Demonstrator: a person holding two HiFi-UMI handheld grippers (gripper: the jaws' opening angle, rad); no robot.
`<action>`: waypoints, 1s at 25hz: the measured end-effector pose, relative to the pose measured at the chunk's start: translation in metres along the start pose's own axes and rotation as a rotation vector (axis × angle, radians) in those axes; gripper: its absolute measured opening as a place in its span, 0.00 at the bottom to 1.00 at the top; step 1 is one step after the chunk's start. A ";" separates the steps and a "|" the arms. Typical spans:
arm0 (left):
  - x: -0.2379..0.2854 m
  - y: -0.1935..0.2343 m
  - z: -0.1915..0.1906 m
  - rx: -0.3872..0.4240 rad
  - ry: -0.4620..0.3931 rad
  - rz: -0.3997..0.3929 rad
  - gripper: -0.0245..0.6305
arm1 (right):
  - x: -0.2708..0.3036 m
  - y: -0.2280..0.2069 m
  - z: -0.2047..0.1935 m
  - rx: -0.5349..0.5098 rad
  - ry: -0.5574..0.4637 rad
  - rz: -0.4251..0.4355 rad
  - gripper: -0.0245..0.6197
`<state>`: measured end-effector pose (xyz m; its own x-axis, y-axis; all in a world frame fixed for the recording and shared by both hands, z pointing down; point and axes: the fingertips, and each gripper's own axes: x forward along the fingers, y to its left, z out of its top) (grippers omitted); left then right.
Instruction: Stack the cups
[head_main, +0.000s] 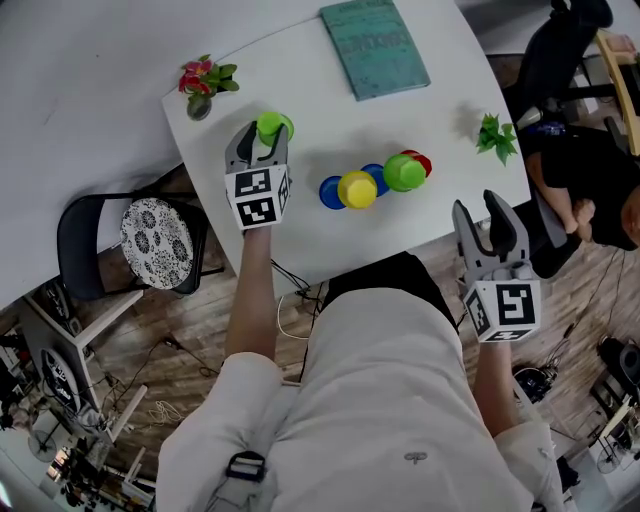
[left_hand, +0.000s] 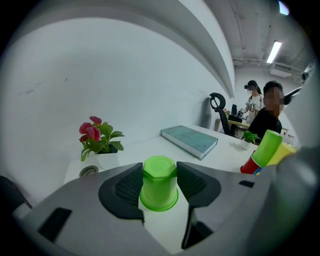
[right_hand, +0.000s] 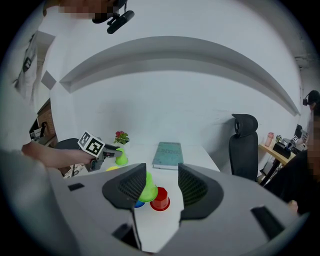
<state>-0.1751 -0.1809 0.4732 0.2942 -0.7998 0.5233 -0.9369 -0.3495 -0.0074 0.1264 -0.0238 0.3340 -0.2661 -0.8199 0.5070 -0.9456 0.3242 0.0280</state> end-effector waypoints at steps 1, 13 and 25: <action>-0.003 -0.004 0.003 0.002 -0.006 -0.006 0.37 | -0.001 -0.001 0.000 0.004 -0.004 0.001 0.36; -0.056 -0.069 0.060 0.047 -0.096 -0.111 0.37 | -0.015 -0.014 -0.004 0.025 -0.059 0.057 0.35; -0.105 -0.142 0.110 0.082 -0.167 -0.231 0.37 | -0.028 -0.031 0.000 0.013 -0.115 0.118 0.35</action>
<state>-0.0524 -0.1011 0.3253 0.5316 -0.7612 0.3715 -0.8249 -0.5649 0.0229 0.1636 -0.0108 0.3183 -0.3943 -0.8253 0.4043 -0.9087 0.4157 -0.0376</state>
